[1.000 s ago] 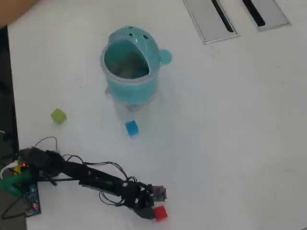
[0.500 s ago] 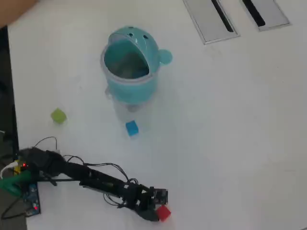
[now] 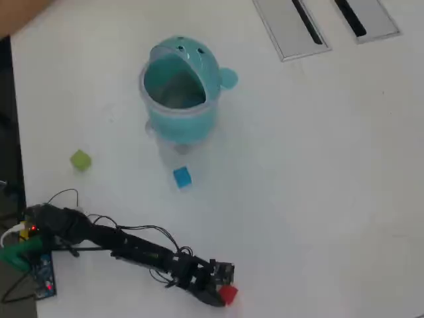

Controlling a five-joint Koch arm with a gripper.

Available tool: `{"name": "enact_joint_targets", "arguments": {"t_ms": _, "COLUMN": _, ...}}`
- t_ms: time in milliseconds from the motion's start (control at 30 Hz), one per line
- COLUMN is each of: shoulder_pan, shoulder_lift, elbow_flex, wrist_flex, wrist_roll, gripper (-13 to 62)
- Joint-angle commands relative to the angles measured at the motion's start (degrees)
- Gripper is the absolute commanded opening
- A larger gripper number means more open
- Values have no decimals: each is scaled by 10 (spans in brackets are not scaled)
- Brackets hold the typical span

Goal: Grasp RGB lego blocks and put them in the bin one by one.

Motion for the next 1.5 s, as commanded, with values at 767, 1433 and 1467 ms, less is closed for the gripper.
{"name": "enact_joint_targets", "arguments": {"t_ms": 767, "shoulder_pan": -4, "shoulder_lift": -70, "elbow_flex": -175, "wrist_flex": -90, "wrist_roll": 57, "gripper": 118}}
{"name": "enact_joint_targets", "arguments": {"t_ms": 1433, "shoulder_pan": -57, "shoulder_lift": 150, "elbow_flex": -175, "wrist_flex": 33, "wrist_roll": 118, "gripper": 120}}
{"name": "enact_joint_targets", "arguments": {"t_ms": 1467, "shoulder_pan": -58, "shoulder_lift": 159, "elbow_flex": -175, "wrist_flex": 44, "wrist_roll": 118, "gripper": 120}}
